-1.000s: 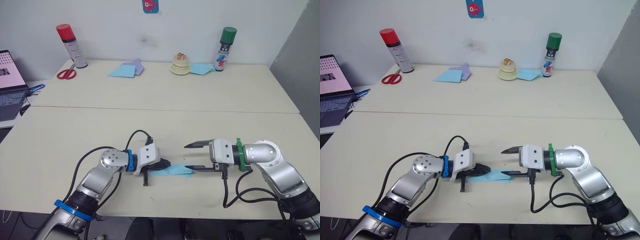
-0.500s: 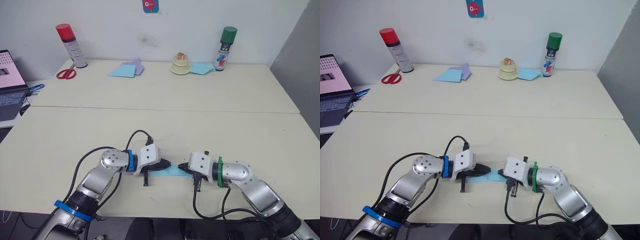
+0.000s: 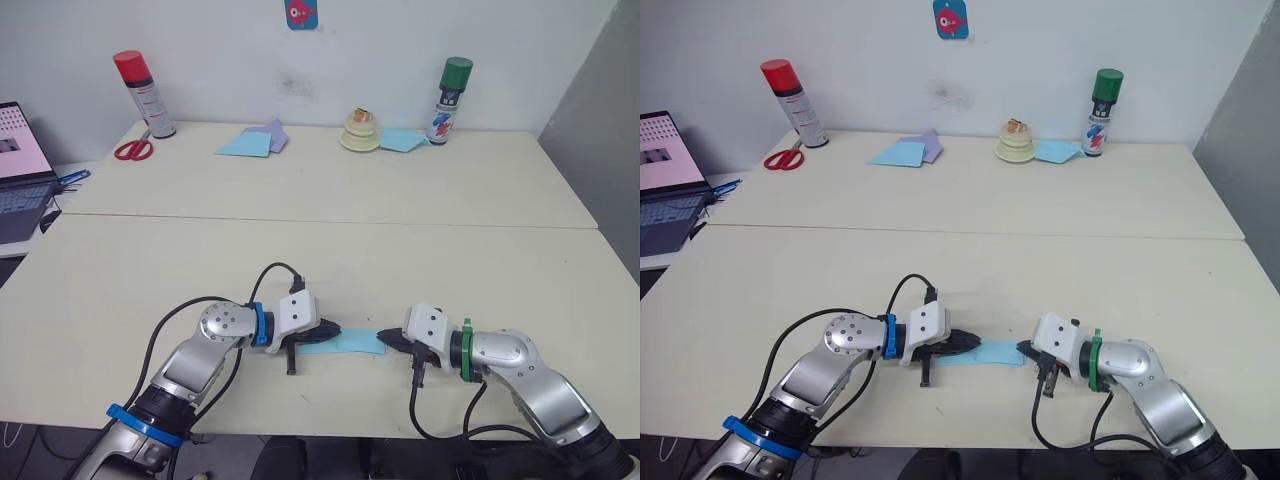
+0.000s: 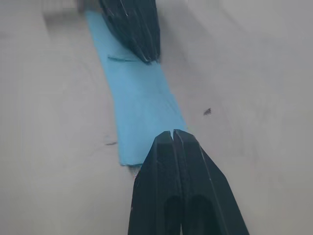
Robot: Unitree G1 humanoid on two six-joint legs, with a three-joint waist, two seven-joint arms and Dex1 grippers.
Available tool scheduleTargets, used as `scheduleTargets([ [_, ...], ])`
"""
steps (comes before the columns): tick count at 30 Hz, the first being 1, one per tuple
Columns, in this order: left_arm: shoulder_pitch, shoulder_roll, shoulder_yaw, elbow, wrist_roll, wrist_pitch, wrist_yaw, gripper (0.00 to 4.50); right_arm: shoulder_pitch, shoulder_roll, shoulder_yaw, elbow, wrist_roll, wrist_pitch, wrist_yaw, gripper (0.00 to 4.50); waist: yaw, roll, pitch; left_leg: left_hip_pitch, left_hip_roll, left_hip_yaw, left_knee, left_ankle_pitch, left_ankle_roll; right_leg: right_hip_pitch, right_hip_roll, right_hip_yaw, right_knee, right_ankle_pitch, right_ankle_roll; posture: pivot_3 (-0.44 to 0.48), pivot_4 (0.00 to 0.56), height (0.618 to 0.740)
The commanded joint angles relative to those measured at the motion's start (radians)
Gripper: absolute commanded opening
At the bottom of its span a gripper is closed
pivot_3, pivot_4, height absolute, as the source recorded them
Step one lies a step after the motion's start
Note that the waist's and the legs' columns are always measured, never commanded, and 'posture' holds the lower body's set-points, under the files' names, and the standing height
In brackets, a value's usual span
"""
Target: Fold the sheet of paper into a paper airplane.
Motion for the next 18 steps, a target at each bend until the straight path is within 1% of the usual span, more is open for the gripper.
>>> scheduleTargets([
  [1, 0.038, 0.014, -0.046, 0.058, 0.042, 0.038, -0.02, 0.0, -0.024, -0.007, -0.036, -0.044, 0.02, -0.052, 0.013, 0.03, 0.0, 0.0, 0.0, 0.0, 0.0, 0.0, 0.0, 0.0, 0.0, 0.0, 0.0, 0.0, 0.0, 0.0, 0.0, 0.0, 0.15, 0.729],
  [8, 0.037, 0.018, -0.039, 0.055, 0.039, 0.04, -0.022, 0.0, -0.089, -0.008, 0.091, 0.061, -0.086, -0.004, 0.028, 0.03, 0.001, 0.0, 0.0, 0.0, 0.0, 0.0, 0.0, 0.0, 0.0, 0.0, 0.0, 0.0, 0.0, 0.0, 0.0, 0.0, 0.15, 0.729],
  [12, 0.047, 0.027, -0.018, 0.041, 0.024, 0.044, -0.02, 0.0, -0.105, -0.012, 0.128, 0.131, -0.122, 0.007, 0.036, 0.03, 0.0, 0.0, 0.0, 0.0, 0.0, 0.0, 0.0, 0.0, 0.0, -0.001, 0.0, 0.0, 0.0, 0.0, 0.0, 0.0, 0.15, 0.729],
  [14, 0.071, 0.048, 0.011, 0.016, 0.002, 0.05, -0.027, 0.0, -0.099, -0.032, 0.138, 0.158, -0.142, 0.007, 0.046, 0.03, -0.003, -0.001, 0.0, 0.0, 0.0, 0.0, 0.0, 0.0, 0.0, 0.0, 0.0, 0.0, 0.0, 0.0, 0.0, 0.0, 0.15, 0.729],
  [18, 0.134, 0.127, 0.067, -0.005, -0.019, 0.037, -0.054, 0.0, -0.082, -0.048, 0.133, 0.15, -0.14, 0.023, 0.05, 0.03, -0.002, 0.0, -0.001, 0.001, 0.001, 0.0, -0.002, 0.0, 0.0, 0.0, 0.001, 0.0, 0.0, -0.001, -0.002, 0.0, 0.15, 0.729],
])
